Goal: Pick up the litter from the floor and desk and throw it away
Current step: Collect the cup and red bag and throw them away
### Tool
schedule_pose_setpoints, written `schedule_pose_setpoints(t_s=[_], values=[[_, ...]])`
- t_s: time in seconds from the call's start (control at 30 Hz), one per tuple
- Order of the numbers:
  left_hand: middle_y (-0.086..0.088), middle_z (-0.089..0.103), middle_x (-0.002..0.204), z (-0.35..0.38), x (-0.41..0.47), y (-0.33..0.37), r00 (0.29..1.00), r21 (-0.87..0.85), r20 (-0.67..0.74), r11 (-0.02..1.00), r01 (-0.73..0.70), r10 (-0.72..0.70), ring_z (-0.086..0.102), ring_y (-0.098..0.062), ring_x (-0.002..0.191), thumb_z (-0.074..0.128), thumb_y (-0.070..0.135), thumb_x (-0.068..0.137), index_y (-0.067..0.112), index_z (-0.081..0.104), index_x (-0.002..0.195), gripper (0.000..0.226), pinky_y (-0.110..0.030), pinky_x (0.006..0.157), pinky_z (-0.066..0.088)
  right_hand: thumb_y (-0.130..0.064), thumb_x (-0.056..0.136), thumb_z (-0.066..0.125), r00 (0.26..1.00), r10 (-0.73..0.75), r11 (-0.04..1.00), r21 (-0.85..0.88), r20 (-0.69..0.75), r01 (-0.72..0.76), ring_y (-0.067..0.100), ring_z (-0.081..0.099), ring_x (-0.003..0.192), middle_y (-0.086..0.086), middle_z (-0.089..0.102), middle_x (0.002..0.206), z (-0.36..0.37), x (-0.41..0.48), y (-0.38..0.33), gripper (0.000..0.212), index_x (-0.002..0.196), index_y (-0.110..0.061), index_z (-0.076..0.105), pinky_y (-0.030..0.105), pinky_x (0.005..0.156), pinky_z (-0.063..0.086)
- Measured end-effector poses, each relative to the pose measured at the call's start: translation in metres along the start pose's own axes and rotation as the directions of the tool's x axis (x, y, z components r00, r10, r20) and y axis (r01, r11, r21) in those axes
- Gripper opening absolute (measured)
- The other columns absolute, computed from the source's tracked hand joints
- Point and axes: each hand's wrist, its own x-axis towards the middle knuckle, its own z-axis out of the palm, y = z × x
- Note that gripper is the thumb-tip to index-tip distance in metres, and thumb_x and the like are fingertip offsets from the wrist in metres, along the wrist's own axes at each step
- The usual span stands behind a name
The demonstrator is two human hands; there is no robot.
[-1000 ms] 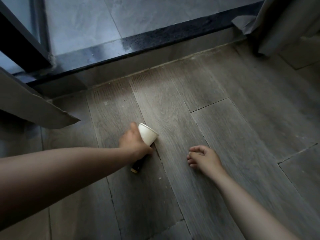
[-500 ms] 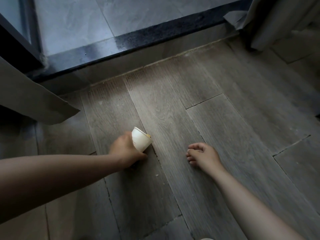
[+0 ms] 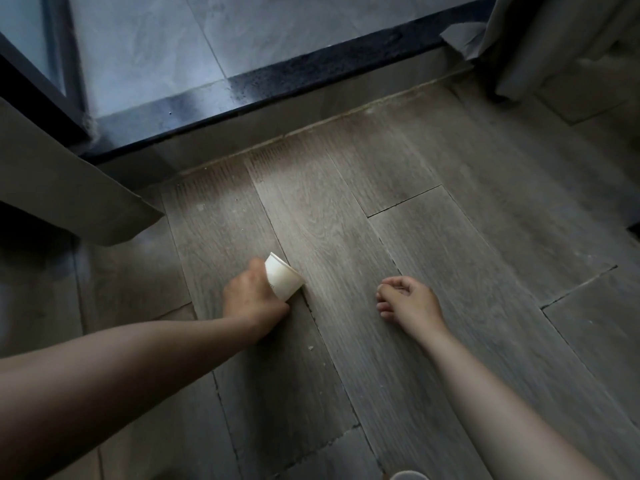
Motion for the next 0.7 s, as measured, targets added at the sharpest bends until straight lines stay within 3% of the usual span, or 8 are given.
schedule_pose_setpoints(t_s=[0.13, 0.27, 0.43, 0.5, 0.6, 0.7], values=[[0.000, 0.053, 0.091, -0.005, 0.008, -0.003, 0.996, -0.115, 0.058, 0.991, 0.072, -0.066, 0.052, -0.021, 0.082, 0.081, 0.028, 0.058, 0.022, 0.043, 0.104, 0.060, -0.030, 0.064, 0.044, -0.006, 0.087, 0.063, 1.000, -0.009, 1.000, -0.003, 0.000, 0.009, 0.014, 0.059, 0.056, 0.003, 0.062, 0.072, 0.001, -0.003, -0.004, 0.006, 0.091, -0.010, 0.060, 0.023, 0.053, 0.051], [-0.007, 0.060, 0.097, -0.022, 0.010, -0.001, 0.987, -0.259, 0.116, 0.956, 0.141, -0.114, 0.061, -0.025, 0.087, 0.084, 0.027, 0.056, 0.016, 0.051, 0.108, 0.062, -0.039, 0.071, 0.058, -0.006, 0.087, 0.063, 1.000, -0.030, 1.000, -0.004, 0.003, 0.030, 0.015, 0.060, 0.058, 0.002, 0.062, 0.072, -0.005, -0.011, -0.012, 0.006, 0.089, -0.011, 0.060, 0.027, 0.058, 0.051], [-0.006, 0.066, 0.079, -0.068, 0.006, 0.029, 0.986, -0.454, 0.160, 0.883, 0.119, -0.050, 0.064, -0.019, 0.069, 0.081, 0.026, 0.049, 0.015, 0.062, 0.083, 0.040, -0.031, 0.055, 0.054, -0.004, 0.088, 0.063, 1.000, 0.006, 1.000, 0.027, -0.004, -0.006, 0.015, 0.060, 0.060, 0.004, 0.063, 0.073, -0.018, -0.032, -0.036, 0.008, 0.093, -0.010, 0.061, 0.026, 0.058, 0.051], [-0.007, 0.066, 0.075, -0.098, 0.007, 0.050, 0.987, -0.541, 0.157, 0.834, 0.106, -0.023, 0.064, -0.020, 0.068, 0.078, 0.026, 0.047, 0.013, 0.062, 0.077, 0.035, -0.033, 0.056, 0.052, -0.002, 0.088, 0.062, 0.999, 0.033, 0.998, 0.050, -0.016, -0.032, 0.014, 0.059, 0.059, 0.004, 0.063, 0.073, -0.026, -0.043, -0.051, 0.010, 0.092, -0.011, 0.061, 0.024, 0.055, 0.050], [-0.004, 0.066, 0.077, -0.152, 0.002, 0.082, 0.988, -0.648, 0.150, 0.759, 0.067, 0.040, 0.063, -0.019, 0.072, 0.076, 0.025, 0.046, 0.017, 0.060, 0.081, 0.040, -0.031, 0.056, 0.050, 0.000, 0.089, 0.060, 0.995, 0.075, 0.994, 0.088, -0.063, -0.070, 0.014, 0.058, 0.061, 0.008, 0.064, 0.078, -0.046, -0.066, -0.089, 0.010, 0.094, -0.009, 0.061, 0.019, 0.051, 0.051], [-0.009, 0.066, 0.084, -0.213, -0.017, 0.116, 0.982, -0.749, 0.177, 0.656, 0.090, 0.069, 0.066, -0.025, 0.078, 0.071, 0.022, 0.045, 0.016, 0.059, 0.086, 0.043, -0.038, 0.065, 0.054, -0.001, 0.090, 0.059, 0.984, 0.130, 0.986, 0.119, -0.118, -0.116, 0.015, 0.059, 0.065, 0.010, 0.065, 0.083, -0.071, -0.102, -0.144, 0.011, 0.097, -0.008, 0.062, 0.020, 0.054, 0.051]])
